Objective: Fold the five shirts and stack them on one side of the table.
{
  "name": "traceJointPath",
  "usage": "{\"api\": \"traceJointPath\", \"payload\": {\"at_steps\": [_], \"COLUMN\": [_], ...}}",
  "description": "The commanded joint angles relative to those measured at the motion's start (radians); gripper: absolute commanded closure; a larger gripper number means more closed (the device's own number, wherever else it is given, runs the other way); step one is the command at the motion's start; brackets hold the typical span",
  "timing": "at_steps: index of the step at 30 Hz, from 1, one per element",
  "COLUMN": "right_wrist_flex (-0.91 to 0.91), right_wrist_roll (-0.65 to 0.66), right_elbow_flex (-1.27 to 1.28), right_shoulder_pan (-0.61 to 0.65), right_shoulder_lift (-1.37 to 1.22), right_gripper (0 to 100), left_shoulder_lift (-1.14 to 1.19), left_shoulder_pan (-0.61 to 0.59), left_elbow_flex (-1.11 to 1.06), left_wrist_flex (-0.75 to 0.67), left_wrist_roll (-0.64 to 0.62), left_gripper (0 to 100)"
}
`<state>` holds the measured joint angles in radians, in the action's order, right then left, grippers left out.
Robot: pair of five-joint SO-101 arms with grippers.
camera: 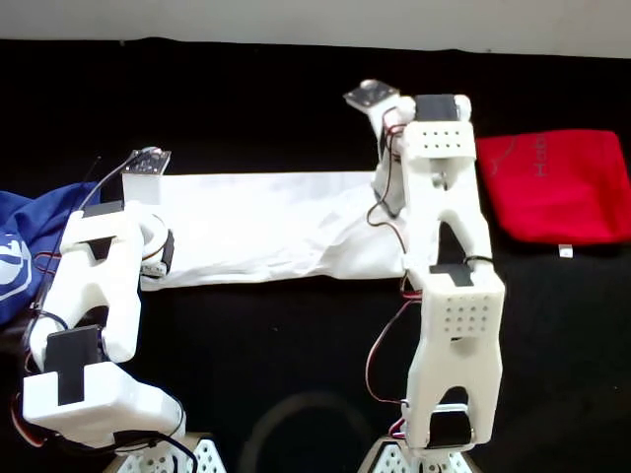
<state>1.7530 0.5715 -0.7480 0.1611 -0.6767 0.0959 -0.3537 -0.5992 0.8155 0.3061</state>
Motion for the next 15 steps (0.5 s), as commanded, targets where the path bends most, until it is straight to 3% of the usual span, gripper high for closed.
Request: {"api": "traceJointPath", "payload": {"at_steps": [1,10,15], "right_wrist_flex": [-0.047,-0.262,-0.265], "right_wrist_roll": [-0.009,-0.015,-0.008], "right_elbow_flex": [0.094,0.185,0.183], "right_shoulder_pan": [0.007,0.012,0.012], "right_shoulder_lift": [0.090,0.090,0.093], "right_gripper": [76.3,75.2,92.3], "left_shoulder_lift": [0.001,0.001,0.001], "left_shoulder_pan": [-0.010,-0.010,-0.010], "left_elbow_flex": [-0.001,-0.001,0.001], "left_wrist_flex": [-0.031,-0.031,-0.031], "left_wrist_roll": [-0.008,-0.008,-0.008], "left_gripper": [99,99,99]}}
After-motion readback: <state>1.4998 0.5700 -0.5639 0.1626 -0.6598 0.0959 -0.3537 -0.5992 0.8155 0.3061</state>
